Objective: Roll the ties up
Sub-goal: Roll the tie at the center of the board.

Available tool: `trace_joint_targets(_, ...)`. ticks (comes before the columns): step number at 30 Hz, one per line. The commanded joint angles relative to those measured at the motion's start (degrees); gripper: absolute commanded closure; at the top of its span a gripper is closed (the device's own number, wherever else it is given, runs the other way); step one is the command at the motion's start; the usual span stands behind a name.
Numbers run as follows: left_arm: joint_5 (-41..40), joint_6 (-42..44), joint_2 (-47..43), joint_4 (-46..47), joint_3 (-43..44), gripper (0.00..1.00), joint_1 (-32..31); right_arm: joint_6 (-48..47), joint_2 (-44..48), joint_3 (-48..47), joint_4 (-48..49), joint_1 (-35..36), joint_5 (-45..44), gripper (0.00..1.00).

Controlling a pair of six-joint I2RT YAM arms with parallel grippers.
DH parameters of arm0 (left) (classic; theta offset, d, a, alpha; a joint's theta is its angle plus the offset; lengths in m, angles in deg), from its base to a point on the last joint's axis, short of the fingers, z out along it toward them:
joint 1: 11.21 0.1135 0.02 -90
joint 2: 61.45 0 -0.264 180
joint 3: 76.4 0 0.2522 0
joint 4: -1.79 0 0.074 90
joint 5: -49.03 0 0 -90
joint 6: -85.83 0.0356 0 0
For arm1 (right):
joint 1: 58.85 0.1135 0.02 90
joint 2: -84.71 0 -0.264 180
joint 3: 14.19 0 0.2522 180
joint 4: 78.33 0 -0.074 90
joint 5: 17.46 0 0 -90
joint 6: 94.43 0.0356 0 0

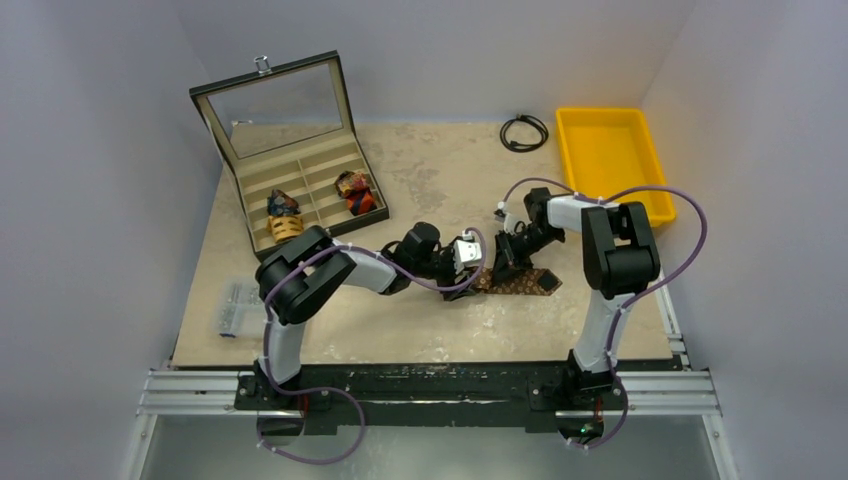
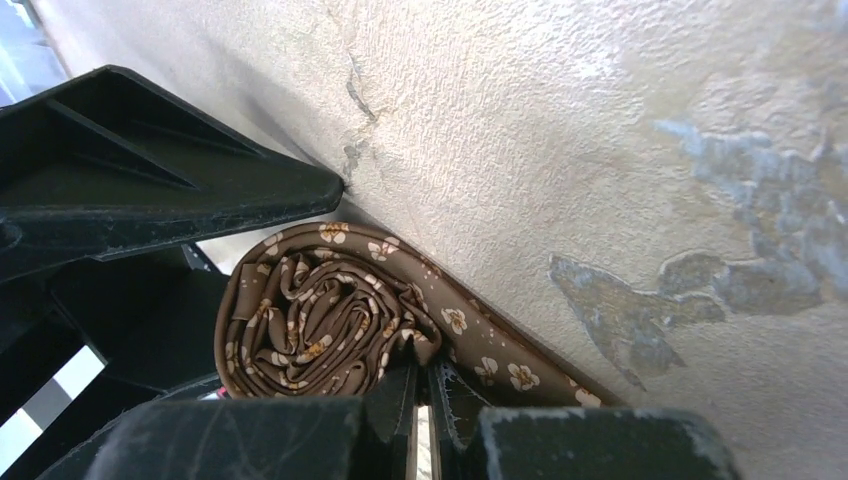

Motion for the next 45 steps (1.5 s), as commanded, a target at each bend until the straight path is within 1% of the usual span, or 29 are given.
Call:
trace_joint_targets(1, 2.62, -0.83, 2.43, 4.42, 1.28, 0.35, 0.04, -2.75, -2.11, -0.95, 1.91, 0.05, -11.39, 1.00)
trace_joint_targets(5, 2.14, -0.64, 4.44, 5.58, 3.00, 0.35, -0.57, -2.68, -3.21, -1.98, 2.03, 0.13, -11.57, 1.00)
trace_joint_targets(10, 2.85, 1.43, 4.24, 5.35, 4.12, 0.33, -1.38, -3.54, -4.63, -2.50, 1.37, 0.15, -11.60, 1.00)
trace_joint_targets(13, 3.50, 4.55, 4.70, 2.76, 5.59, 0.26, -1.86, -4.76, -4.16, -2.52, 0.70, 0.18, -10.95, 1.00)
trace_joint_targets(17, 3.24, 5.80, 7.23, -1.90, 9.09, 0.26, -2.12, -5.61, -2.64, -2.35, 0.54, 0.30, -10.69, 1.00)
trace_joint_targets(19, 3.32, 5.97, 7.67, -3.63, 9.67, 0.32, -2.37, -5.84, -1.86, -2.40, 0.27, 0.31, -9.81, 1.00)
trace_joint_targets(21, 3.51, 6.02, 7.70, -5.00, 9.38, 0.43, -2.39, -6.33, -0.78, -2.79, -0.22, 0.32, -7.75, 1.00)
trace_joint_targets(24, 2.86, 5.84, 7.04, -5.28, 7.54, 0.53, -2.41, -7.00, 1.92, -3.99, -1.15, 0.39, -3.63, 1.00)
trace_joint_targets(31, 2.48, 5.74, 6.36, -6.07, 4.68, 0.65, -2.42, -7.02, 6.00, -6.71, -4.16, 0.58, 4.62, 1.00)
trace_joint_targets(35, 1.70, 5.66, 6.26, -5.94, 4.09, 0.72, -2.39, -7.01, 5.74, -5.85, -4.16, 0.53, 3.07, 1.00)
trace_joint_targets(38, 0.84, 5.18, 6.16, -5.58, 3.83, 0.77, -2.39, -6.84, 4.88, -4.57, -3.19, 0.44, -0.01, 1.00)
trace_joint_targets(40, 0.58, 4.81, 6.06, -5.57, 3.85, 0.77, -2.41, -5.68, 4.11, -3.93, -1.68, 0.48, -3.44, 1.00)
trace_joint_targets(41, 0.45, 4.44, 5.93, -5.65, 3.88, 0.76, -2.37, -5.60, 3.26, -3.71, -1.02, 0.47, -4.60, 1.00)
trace_joint_targets(44, 0.15, 3.49, 4.62, -4.86, 2.64, 0.60, -2.38, -5.77, 0.24, -2.29, 1.22, 0.46, -8.37, 1.00)
trace_joint_targets(45, 0.57, 3.49, 4.05, -3.78, 1.49, 0.58, -2.39, -5.31, -0.51, -1.73, 2.09, 0.46, -9.66, 1.00)
